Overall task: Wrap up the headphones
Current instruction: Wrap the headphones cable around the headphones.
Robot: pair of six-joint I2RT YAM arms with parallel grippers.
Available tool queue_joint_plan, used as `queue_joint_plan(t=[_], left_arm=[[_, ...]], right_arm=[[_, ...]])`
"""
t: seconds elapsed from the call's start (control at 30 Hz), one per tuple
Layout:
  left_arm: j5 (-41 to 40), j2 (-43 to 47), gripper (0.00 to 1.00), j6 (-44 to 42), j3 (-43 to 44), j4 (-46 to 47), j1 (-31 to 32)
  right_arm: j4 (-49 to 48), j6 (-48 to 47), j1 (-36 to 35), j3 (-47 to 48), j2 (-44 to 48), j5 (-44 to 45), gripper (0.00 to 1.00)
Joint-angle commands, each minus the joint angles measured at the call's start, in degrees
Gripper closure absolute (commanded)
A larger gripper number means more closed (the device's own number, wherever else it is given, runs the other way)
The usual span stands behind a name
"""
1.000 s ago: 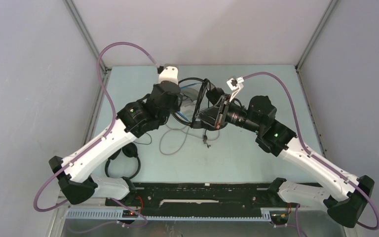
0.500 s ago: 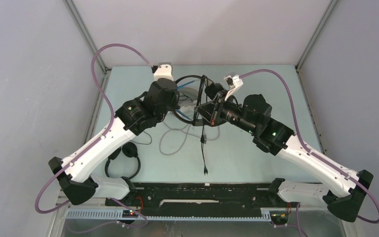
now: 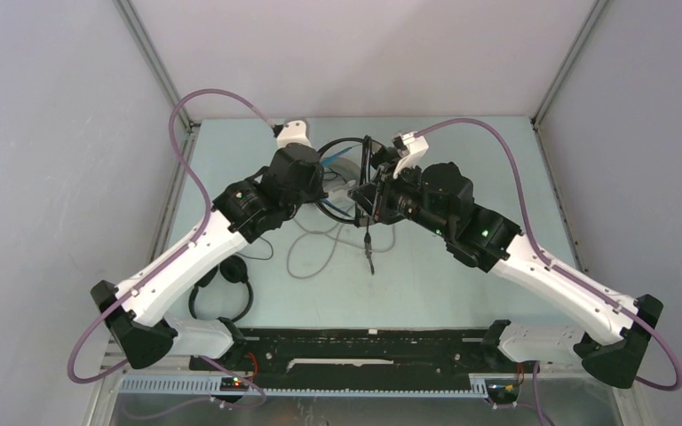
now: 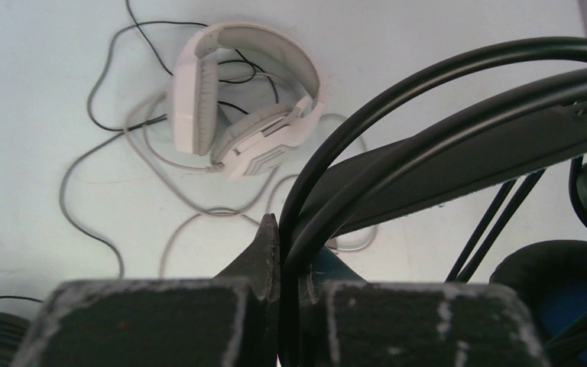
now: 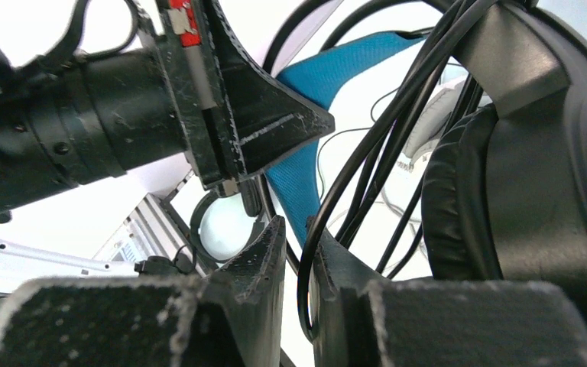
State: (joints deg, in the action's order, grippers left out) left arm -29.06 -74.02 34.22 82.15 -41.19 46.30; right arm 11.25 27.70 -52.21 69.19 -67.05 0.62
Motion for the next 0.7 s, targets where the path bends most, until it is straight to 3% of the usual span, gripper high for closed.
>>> queue_joint_plan(t=[0.0, 0.23, 0.67], left_arm=[[9.38, 4.03, 1.0, 12.02, -1.42, 17.54, -0.39], [10.57, 4.66, 1.0, 13.85, -2.52, 20.39, -0.62], [13.3, 4.88, 1.0, 16.82, -3.12, 20.94, -1.91]], right_arm=[[3.39, -1.38, -1.13, 2.17, 1.48, 3.72, 0.82], [-0.11, -4.57, -1.47, 2.67, 2.07, 3.15, 0.91], [8.11, -7.14, -2.12, 7.73, -4.14, 10.12, 0.81]])
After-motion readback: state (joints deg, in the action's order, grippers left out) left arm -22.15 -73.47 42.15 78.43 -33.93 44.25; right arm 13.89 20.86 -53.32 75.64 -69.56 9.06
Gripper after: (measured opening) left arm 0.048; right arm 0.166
